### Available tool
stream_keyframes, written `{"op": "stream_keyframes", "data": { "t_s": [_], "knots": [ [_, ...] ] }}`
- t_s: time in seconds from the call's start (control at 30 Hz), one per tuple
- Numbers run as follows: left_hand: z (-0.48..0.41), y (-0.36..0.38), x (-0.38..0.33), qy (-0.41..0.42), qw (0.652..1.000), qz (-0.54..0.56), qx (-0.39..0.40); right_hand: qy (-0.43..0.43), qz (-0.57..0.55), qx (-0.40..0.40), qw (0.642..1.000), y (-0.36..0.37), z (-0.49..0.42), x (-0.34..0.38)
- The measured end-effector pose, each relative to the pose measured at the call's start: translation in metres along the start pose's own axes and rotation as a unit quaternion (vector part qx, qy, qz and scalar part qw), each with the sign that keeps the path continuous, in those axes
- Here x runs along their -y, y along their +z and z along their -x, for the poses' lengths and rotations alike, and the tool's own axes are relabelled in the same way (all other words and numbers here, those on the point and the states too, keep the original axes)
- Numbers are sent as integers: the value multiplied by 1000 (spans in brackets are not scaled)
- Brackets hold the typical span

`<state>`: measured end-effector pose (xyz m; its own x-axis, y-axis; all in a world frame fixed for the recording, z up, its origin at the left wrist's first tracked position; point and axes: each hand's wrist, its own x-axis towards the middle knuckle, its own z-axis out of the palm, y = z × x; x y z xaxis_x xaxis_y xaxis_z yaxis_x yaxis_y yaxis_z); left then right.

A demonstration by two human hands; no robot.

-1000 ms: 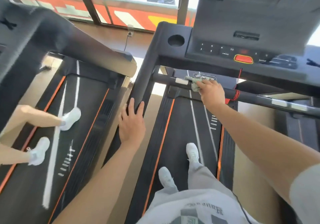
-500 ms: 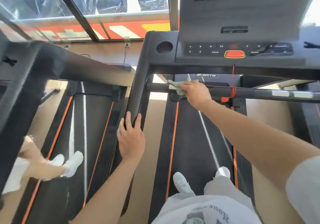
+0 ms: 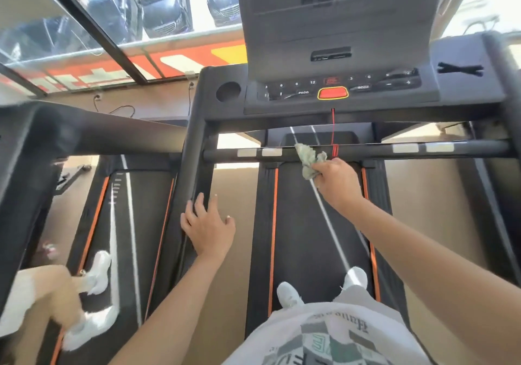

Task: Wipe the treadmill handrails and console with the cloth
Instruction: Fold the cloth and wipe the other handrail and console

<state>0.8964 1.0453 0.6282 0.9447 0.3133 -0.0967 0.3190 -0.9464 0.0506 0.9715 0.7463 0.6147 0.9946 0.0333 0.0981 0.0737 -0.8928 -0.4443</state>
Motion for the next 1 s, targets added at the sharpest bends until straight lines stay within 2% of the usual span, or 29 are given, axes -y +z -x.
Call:
{"op": "stream_keyframes", "data": {
  "t_s": [0.13, 0.2, 0.27, 0.33, 0.4, 0.47, 0.53, 0.8, 0.9, 1.0],
  "knots": [
    [-6, -2, -81, 124, 989, 65, 53, 66, -66, -71, 993, -35, 13, -39],
    [-14, -4, -124, 179, 977, 98, 55, 62, -84, -131, 986, -50, 8, -61],
    [-20, -5, -164, 234, 965, 108, 48, 48, -44, -186, 980, -57, 2, -76],
    [-25, -8, -201, 284, 953, 86, 52, 23, 14, -158, 987, -55, -6, -92],
    [-30, -7, -233, 329, 941, 39, 62, -11, 71, -63, 995, -46, -10, -109],
    [-36, 0, -253, 337, 937, -5, 92, -44, 94, -22, 994, -42, -10, -125],
    [-38, 7, -262, 317, 942, -28, 105, -52, 95, -37, 993, -45, -12, -137],
    [-39, 15, -261, 316, 944, -42, 80, 92, 130, -99, 982, -90, 10, -218],
    [-36, 16, -264, 312, 945, -56, 76, 126, 128, -147, 973, -91, 20, -219],
    [-36, 16, -265, 309, 945, -66, 81, 81, 80, -155, 981, -72, 16, -193]
  ]
}}
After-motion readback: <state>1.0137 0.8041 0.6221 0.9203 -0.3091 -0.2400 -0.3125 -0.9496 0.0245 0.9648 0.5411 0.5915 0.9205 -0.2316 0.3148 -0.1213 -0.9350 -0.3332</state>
